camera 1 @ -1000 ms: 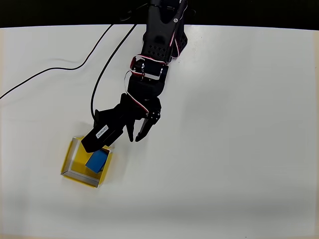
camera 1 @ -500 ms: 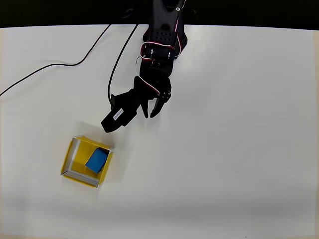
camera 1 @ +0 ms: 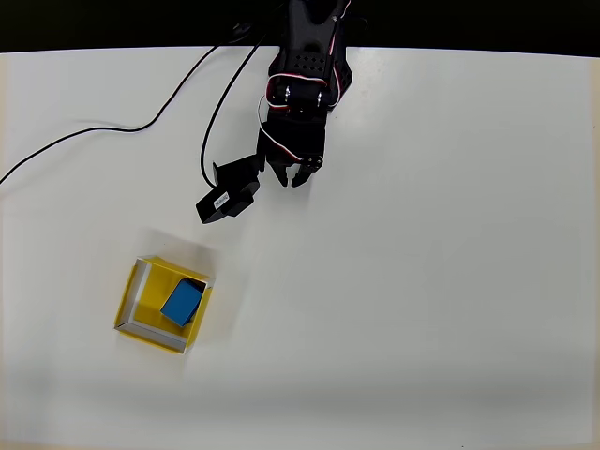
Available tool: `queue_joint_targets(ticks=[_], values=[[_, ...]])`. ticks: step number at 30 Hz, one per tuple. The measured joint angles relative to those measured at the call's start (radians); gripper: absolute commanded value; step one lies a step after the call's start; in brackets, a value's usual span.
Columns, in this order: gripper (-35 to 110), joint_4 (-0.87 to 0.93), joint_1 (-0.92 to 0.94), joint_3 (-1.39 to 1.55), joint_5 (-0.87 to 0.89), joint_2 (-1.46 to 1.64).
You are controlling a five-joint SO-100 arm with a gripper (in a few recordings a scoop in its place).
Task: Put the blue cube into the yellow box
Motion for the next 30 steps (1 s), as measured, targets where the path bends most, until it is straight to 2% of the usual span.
queue_joint_targets(ticks=[4, 30], values=[[0, 0.06, 0.0, 0.0, 0.032, 0.0], [1, 0.064, -0.054, 0.0, 0.014, 0.0]])
